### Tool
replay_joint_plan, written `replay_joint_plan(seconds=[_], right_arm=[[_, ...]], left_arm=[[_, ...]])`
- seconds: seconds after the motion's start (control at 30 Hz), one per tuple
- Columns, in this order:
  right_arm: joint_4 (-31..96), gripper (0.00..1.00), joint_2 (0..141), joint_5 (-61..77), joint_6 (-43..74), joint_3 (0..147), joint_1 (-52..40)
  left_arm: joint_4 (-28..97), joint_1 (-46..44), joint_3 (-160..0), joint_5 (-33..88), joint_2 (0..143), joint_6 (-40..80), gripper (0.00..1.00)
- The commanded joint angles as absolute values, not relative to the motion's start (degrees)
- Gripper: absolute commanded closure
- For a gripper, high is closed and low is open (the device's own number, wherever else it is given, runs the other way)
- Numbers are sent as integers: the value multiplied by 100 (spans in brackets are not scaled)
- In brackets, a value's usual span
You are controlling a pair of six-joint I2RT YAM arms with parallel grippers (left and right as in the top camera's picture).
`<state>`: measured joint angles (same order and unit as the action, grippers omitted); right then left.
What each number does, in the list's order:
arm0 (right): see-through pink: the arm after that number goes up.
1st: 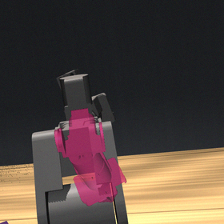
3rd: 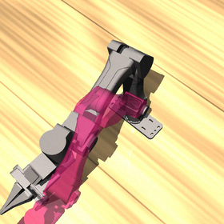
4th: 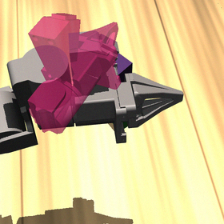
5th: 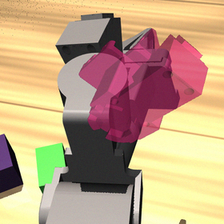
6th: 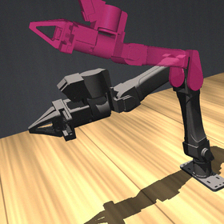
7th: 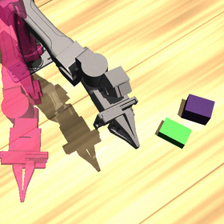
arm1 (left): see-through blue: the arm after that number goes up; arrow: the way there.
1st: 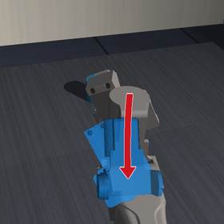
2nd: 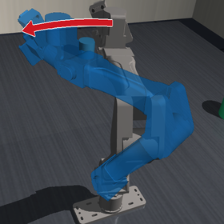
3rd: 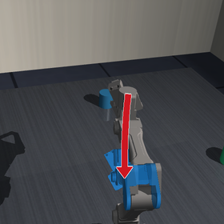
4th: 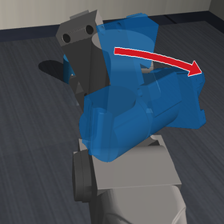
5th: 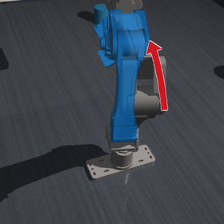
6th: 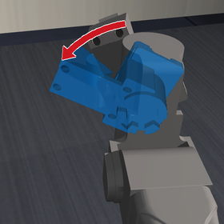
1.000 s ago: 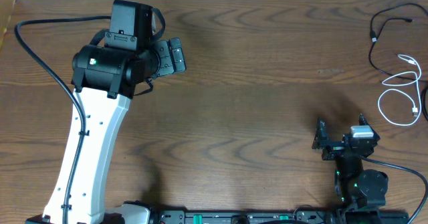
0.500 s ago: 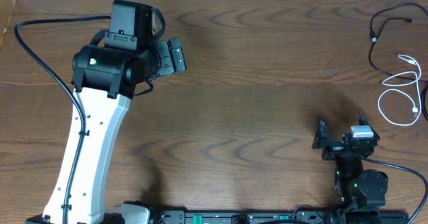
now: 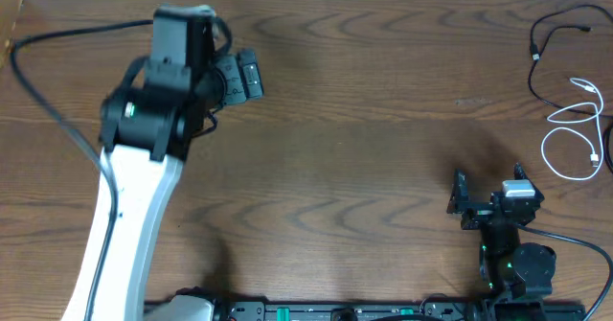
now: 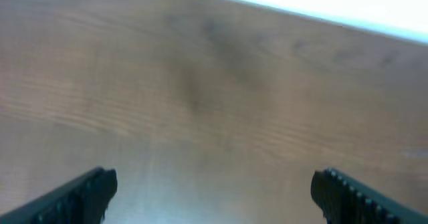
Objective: Untangle cables
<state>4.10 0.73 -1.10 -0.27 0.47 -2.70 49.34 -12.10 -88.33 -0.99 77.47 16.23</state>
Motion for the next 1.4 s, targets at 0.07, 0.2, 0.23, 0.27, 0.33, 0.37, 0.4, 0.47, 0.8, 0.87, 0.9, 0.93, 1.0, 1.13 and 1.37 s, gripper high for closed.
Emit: replay_joint_plan(seconds=[0.07, 0.2, 0.23, 0.27, 0.33, 0.37, 0.4, 0.47, 0.8, 0.87, 0.9, 0.93, 1.0, 1.13, 1.37], right_arm=[[425, 1, 54, -178, -51, 32, -233], [425, 1, 54, -178, -49, 32, -233], [423, 1, 54, -178, -51, 32, -233], [425, 1, 54, -178, -51, 32, -233], [423, 1, 54, -178, -51, 32, -233], [425, 1, 54, -178, -51, 32, -233], [425, 1, 54, -178, -51, 32, -233], [423, 1, 54, -178, -51, 32, -233], [425, 1, 54, -178, -51, 32, -233], [425, 1, 54, -178, -51, 32, -233], [425, 1, 54, -178, -49, 32, -233], [425, 1, 54, -178, -49, 32, -233], [423, 1, 54, -178, -51, 32, -233], [425, 1, 54, -178, -49, 32, -233], [425, 1, 54, -178, -51, 32, -233]], left_arm=[[3393, -864, -7107, 196, 6193, 1306, 2], [2178, -519, -5631, 716, 4980, 888, 2], [1922, -464, -5297, 733, 4698, 829, 2], [1675, -425, -4971, 733, 4425, 784, 2], [1173, -375, -4300, 731, 3854, 650, 2], [967, -364, -4007, 731, 3607, 576, 2], [777, -366, -3732, 731, 3371, 484, 2], [429, -366, -3190, 729, 2934, 381, 2], [-851, -366, -1020, 679, 1446, 102, 2], [-921, -366, -775, 617, 1260, 97, 2], [-939, -366, -670, 578, 1162, 89, 2], [-937, -366, -578, 563, 1066, 82, 2], [-932, -366, -386, 526, 825, -19, 2], [-926, -366, -141, 513, 493, -185, 2], [-261, -366, -21, 336, -1, -366, 2]])
